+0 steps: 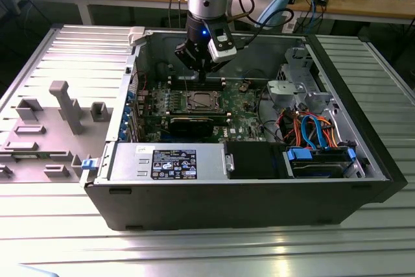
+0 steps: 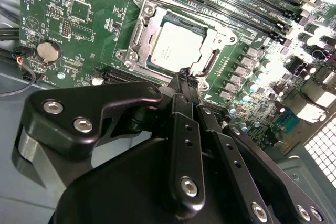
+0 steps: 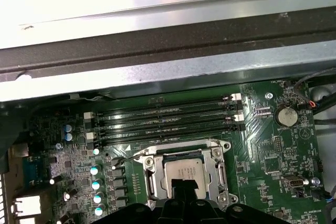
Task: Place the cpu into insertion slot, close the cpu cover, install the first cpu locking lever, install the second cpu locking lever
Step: 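Install the first cpu locking lever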
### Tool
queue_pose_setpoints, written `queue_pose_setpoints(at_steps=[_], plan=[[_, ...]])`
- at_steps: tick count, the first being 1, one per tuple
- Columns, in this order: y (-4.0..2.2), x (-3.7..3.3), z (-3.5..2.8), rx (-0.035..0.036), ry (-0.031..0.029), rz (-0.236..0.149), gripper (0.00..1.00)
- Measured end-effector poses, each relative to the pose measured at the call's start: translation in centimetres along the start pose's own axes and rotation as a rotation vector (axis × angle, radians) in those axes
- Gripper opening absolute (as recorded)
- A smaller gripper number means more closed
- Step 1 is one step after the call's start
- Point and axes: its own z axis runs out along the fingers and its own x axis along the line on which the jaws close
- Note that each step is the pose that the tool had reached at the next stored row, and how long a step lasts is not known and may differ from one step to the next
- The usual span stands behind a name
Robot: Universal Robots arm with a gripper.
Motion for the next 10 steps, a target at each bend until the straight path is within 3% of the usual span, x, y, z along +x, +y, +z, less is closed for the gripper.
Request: queue_pose_setpoints(at_steps=[10], plan=[[0.00, 0.03, 0.00, -0.0001, 0.0000, -0.001, 0.11]])
